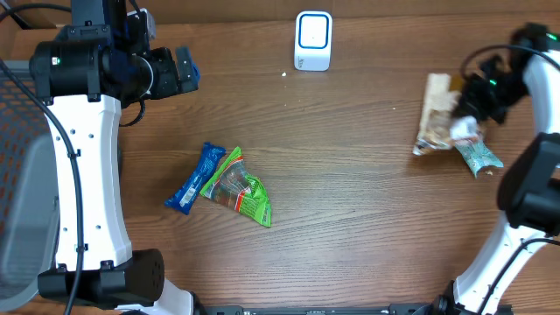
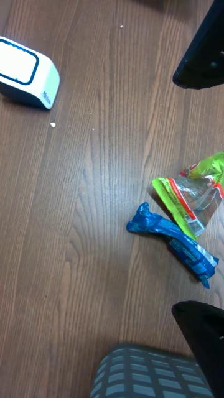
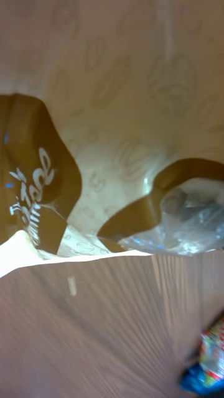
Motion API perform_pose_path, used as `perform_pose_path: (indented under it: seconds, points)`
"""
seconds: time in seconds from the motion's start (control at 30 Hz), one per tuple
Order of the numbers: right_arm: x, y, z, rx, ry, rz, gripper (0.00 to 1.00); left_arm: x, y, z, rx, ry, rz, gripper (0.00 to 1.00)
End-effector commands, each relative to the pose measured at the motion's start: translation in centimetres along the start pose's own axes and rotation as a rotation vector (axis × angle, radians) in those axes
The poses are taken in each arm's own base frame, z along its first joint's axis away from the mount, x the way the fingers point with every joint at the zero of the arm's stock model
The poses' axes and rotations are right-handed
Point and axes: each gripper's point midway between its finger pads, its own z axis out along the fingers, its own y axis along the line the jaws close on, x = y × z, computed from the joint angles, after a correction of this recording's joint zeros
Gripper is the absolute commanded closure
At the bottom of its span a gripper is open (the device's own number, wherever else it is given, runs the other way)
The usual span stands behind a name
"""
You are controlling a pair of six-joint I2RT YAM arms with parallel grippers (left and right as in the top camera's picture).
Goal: Scan the item barcode
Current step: 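Move the right gripper to the green-clear candy bag and grasp it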
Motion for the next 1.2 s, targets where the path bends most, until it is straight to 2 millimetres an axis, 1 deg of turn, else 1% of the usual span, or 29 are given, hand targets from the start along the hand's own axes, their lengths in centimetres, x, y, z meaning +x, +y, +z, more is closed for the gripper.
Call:
perform_pose_path:
  seconds: [0.0,0.07,0.1,0.13,0.17,0.2,0.27,0.3,0.37,0.4,0.43,0.47,0.5,0.53,0.6,0.63,0.7,0.77,0.8,0.87,0.9,0.93,0.97,1.0,1.03,1.07,1.1,1.13,1.17]
  points:
    - [-0.3,-3.6,-0.9,0.021,-0.046,0.067,0.96,-0.3,-0.2,-0.3,0.006,-0.011,-0.004,0.0]
    - [-0.3,-5.0,-0.8,0.015,-0.048,0.118,0.96,-0.3,-0.2,-0.3,0.006,-0.011,-0.004,0.01]
    - [-0.4,-5.6,-1.0,0.007,-0.05,0.144,0.92,-0.3,-0.2,-0.3,0.006,-0.011,-0.004,0.0]
    - [-0.4,-5.6,-1.1,-0.007,-0.05,0.149,0.84,-0.3,-0.2,-0.3,0.006,-0.011,-0.004,0.0]
    - [-0.4,-5.2,-1.3,-0.04,-0.049,0.152,0.71,-0.3,-0.2,-0.3,0.006,-0.011,-0.004,0.0]
    - [-0.5,-4.6,-1.5,-0.072,-0.049,0.15,0.66,-0.3,-0.2,-0.3,0.006,-0.011,-0.004,0.0]
    - [-0.6,-3.6,-2.1,-0.122,-0.053,0.141,0.57,-0.3,-0.2,-0.3,0.006,-0.011,-0.004,0.0]
    - [-0.7,-3.3,-2.6,-0.128,-0.057,0.139,0.55,-0.3,-0.2,-0.3,0.006,-0.011,-0.004,0.0]
    - [-0.9,-2.6,-3.9,-0.129,-0.073,0.126,0.46,-0.3,-0.2,-0.3,0.006,-0.011,-0.004,0.01]
    - [-1.2,-1.8,-5.6,-0.129,-0.099,0.102,0.24,-0.3,-0.2,-0.3,0.006,-0.011,-0.004,0.0]
    - [-1.4,-1.3,-6.8,-0.131,-0.121,0.088,0.1,-0.3,-0.2,-0.3,0.006,-0.011,-0.004,0.0]
    - [-1.6,-0.9,-7.8,-0.131,-0.14,0.075,0.06,-0.3,-0.2,-0.3,0.006,-0.011,-0.004,0.0]
    - [-1.7,-0.6,-8.5,-0.131,-0.154,0.065,0.0,-0.3,-0.2,-0.3,0.006,-0.011,-0.004,0.0]
    - [-1.8,0.0,-10.0,-0.132,-0.182,0.045,0.0,-0.3,-0.2,-0.3,0.006,-0.011,-0.004,0.0]
    - [-1.8,0.8,-11.4,-0.135,-0.204,0.029,0.0,-0.3,-0.2,-0.3,0.006,-0.011,-0.004,0.0]
    - [-1.6,2.0,-12.4,-0.162,-0.214,0.008,0.0,-0.3,-0.2,-0.3,0.006,-0.011,-0.004,0.0]
    - [-0.9,4.2,-13.0,-0.222,-0.201,-0.022,0.0,-0.3,-0.2,-0.3,0.006,-0.011,-0.004,0.0]
    - [0.3,7.0,-12.5,-0.285,-0.157,-0.076,0.0,-0.3,-0.2,-0.3,0.006,-0.011,-0.004,0.0]
    - [0.7,7.8,-12.3,-0.303,-0.142,-0.104,0.0,-0.3,-0.2,-0.3,0.006,-0.011,-0.004,0.0]
    - [2.9,12.3,-10.7,-0.37,-0.075,-0.233,0.0,-0.3,-0.2,-0.3,0.006,-0.011,-0.004,0.0]
    - [3.8,14.0,-9.9,-0.371,-0.048,-0.279,0.0,-0.3,-0.2,-0.3,0.006,-0.011,-0.004,0.0]
    - [4.7,15.3,-9.2,-0.366,-0.03,-0.323,0.0,-0.3,-0.2,-0.3,0.006,-0.011,-0.004,0.0]
    - [6.7,17.8,-7.7,-0.361,0.011,-0.448,0.0,-0.3,-0.2,-0.3,0.006,-0.011,-0.004,0.0]
    - [8.0,19.0,-6.7,-0.348,0.037,-0.511,0.0,-0.3,-0.2,-0.3,0.006,-0.011,-0.004,0.01]
    - [10.0,20.6,-4.7,-0.298,0.077,-0.594,0.02,-0.3,-0.2,-0.3,0.006,-0.011,-0.004,0.0]
    - [11.1,21.4,-3.5,-0.269,0.096,-0.633,0.05,-0.3,-0.2,-0.3,0.006,-0.011,-0.004,0.0]
    - [13.3,23.0,-1.2,-0.231,0.136,-0.708,0.1,-0.3,-0.2,-0.3,0.006,-0.011,-0.004,0.0]
    - [14.5,23.7,-0.1,-0.22,0.155,-0.744,0.14,-0.3,-0.2,-0.3,0.006,-0.011,-0.004,0.0]
    - [15.6,24.4,1.0,-0.211,0.172,-0.777,0.14,-0.3,-0.2,-0.3,0.006,-0.011,-0.004,0.01]
